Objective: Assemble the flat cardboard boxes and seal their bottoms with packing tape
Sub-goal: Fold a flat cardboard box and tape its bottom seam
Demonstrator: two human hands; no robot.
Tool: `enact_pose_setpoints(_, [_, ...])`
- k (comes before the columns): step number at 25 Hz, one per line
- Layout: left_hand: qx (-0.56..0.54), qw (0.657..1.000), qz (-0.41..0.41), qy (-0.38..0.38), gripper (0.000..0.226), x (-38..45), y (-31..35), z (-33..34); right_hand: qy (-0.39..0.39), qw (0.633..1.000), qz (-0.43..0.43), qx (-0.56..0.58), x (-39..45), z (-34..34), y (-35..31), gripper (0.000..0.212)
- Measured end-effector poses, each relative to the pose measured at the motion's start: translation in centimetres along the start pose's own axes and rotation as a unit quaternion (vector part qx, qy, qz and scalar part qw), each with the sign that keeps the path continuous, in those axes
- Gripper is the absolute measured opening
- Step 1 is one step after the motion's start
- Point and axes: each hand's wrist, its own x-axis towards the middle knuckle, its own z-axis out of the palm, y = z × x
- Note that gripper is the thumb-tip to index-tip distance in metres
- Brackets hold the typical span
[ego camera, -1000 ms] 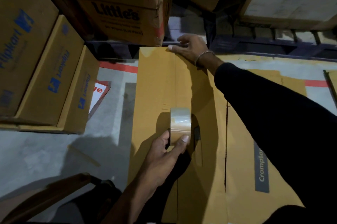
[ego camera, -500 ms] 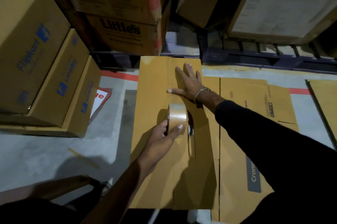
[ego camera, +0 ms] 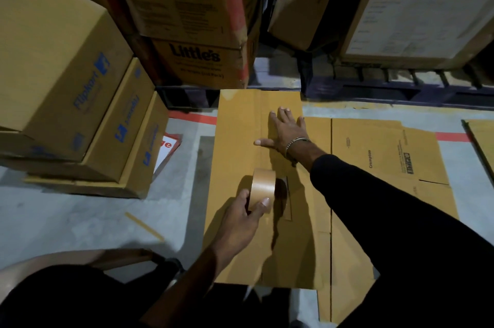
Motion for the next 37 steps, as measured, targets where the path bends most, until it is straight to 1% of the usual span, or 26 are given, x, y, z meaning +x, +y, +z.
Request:
enact_pose_setpoints(3, [0.001,1.0,0.012,0.011,0.031,-0.2,0.9,-0.1,-0.023,0.999,0.016,-0.021,-3.2,0.7,-0.4,0.136])
enact_pose_setpoints(6, [-0.009,1.0,0.014,0.018,0.033,-0.8,1.4,0.1,-0.009,0.999,0.031,-0.008,-5.2,1.8,-0.3,0.137])
enact_pose_setpoints(9, [0.009,1.0,0.01,-0.003,0.034,-3.2,0.5,0.9,-0.002,0.998,0.055,0.002,-5.5,2.2,-0.6,0.145])
enact_pose_setpoints(11, [-0.001,1.0,-0.01,-0.027,0.043,-5.1,-0.9,1.5,0.003,0.999,0.053,-0.006,-5.4,2.3,-0.9,0.147])
enact_pose_setpoints(14, [-0.026,0.999,-0.035,-0.03,0.049,-5.9,-2.7,1.8,0.003,0.999,0.05,-0.011,-6.0,2.0,-1.1,0.146])
enact_pose_setpoints(16, [-0.04,0.998,-0.038,-0.014,0.069,-5.7,-3.0,1.9,0.003,0.999,0.043,-0.026,-7.2,2.0,-1.1,0.147])
enact_pose_setpoints(17, [-0.046,0.998,-0.039,-0.005,0.073,-5.7,-2.8,2.0,0.004,0.999,0.034,-0.038,-8.2,2.4,-1.1,0.149])
enact_pose_setpoints(20, [-0.066,0.998,-0.022,0.006,0.041,-6.2,-2.3,2.6,0.003,0.999,0.019,-0.04,-11.2,3.9,-1.0,0.146])
enact_pose_setpoints(21, [-0.068,0.998,-0.017,0.01,0.038,-6.6,-2.4,2.8,0.006,0.999,0.022,-0.026,-11.7,4.2,-1.1,0.145])
enact_pose_setpoints(23, [-0.068,0.997,-0.022,0.018,0.039,-8.0,-3.2,3.4,0.016,0.999,0.031,-0.006,-12.0,4.3,-1.2,0.145])
enact_pose_setpoints(25, [-0.066,0.997,-0.027,0.041,0.05,-9.5,-4.9,4.1,0.016,0.999,0.033,-0.001,-11.8,4.2,-1.3,0.148])
enact_pose_setpoints(28, [-0.091,0.994,-0.027,0.059,0.083,-11.3,-7.5,5.3,0.02,0.999,0.029,0.0,-12.0,4.4,-1.2,0.149])
enact_pose_setpoints(29, [-0.099,0.992,-0.035,0.066,0.09,-11.7,-8.5,5.7,0.02,0.999,0.028,0.004,-12.1,4.4,-1.2,0.149])
enact_pose_setpoints(30, [-0.098,0.991,-0.04,0.076,0.093,-12.0,-9.2,6.0,0.02,0.999,0.027,0.008,-12.1,4.3,-1.1,0.149])
enact_pose_setpoints(31, [-0.094,0.991,-0.045,0.084,0.091,-12.2,-10.2,6.1,0.021,0.999,0.025,0.014,-12.2,4.3,-1.0,0.149])
enact_pose_setpoints(32, [-0.092,0.991,-0.048,0.089,0.086,-13.3,-9.4,5.9,0.024,0.999,0.022,0.018,-12.3,4.2,-1.0,0.149])
enact_pose_setpoints(33, [-0.097,0.99,-0.04,0.09,0.076,-14.1,-8.9,5.7,0.027,0.999,0.02,0.022,-12.3,4.2,-1.0,0.148])
enact_pose_setpoints(36, [-0.093,0.992,-0.028,0.085,0.033,-16.5,-8.2,5.5,0.029,0.999,0.019,0.028,-12.5,4.2,-1.1,0.147])
enact_pose_setpoints(37, [-0.091,0.992,-0.025,0.081,0.027,-17.1,-8.2,5.5,0.027,0.999,0.02,0.03,-12.5,4.2,-1.1,0.147])
